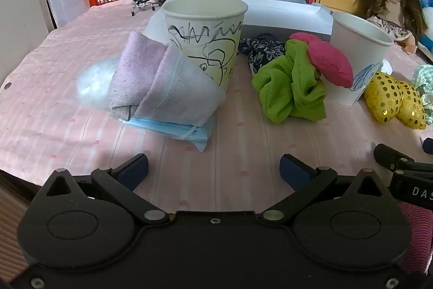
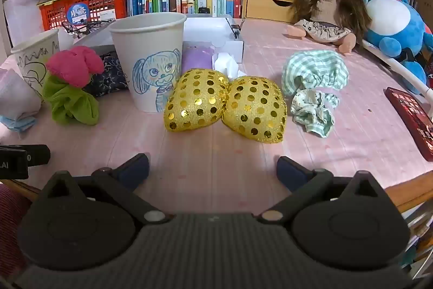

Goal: Organize soft objects

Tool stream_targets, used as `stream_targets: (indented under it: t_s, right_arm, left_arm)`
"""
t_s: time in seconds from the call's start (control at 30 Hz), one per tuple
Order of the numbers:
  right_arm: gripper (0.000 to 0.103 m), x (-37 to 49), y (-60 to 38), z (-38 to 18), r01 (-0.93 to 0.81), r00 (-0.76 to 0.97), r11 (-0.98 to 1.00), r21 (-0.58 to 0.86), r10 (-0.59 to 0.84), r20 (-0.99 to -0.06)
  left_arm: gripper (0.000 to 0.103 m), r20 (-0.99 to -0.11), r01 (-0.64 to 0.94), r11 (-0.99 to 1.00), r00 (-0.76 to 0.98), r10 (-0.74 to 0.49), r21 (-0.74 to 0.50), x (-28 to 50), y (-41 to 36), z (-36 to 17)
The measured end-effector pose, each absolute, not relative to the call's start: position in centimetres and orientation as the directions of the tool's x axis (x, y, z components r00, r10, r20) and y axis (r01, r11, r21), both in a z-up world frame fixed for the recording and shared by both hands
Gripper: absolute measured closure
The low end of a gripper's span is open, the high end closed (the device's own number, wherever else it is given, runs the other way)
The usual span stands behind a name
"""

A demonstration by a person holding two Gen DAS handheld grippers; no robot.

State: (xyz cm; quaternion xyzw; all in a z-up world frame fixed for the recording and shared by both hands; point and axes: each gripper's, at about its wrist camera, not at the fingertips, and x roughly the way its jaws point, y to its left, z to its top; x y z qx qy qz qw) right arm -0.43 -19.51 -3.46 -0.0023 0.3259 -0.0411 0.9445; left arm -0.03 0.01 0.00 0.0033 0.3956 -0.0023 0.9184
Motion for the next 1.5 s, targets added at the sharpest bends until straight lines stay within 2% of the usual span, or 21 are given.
stream_targets:
  t_s: [1.5]
  right_arm:
    - [0.0, -0.41, -19.44, -3.47, 0.077, 0.782, 0.997, -0.03, -0.079, -0.618]
  left_arm:
    - [0.0, -0.732, 0.02, 1.0, 0.681, -0.007, 0.01, -0.01, 0.3, 0.03]
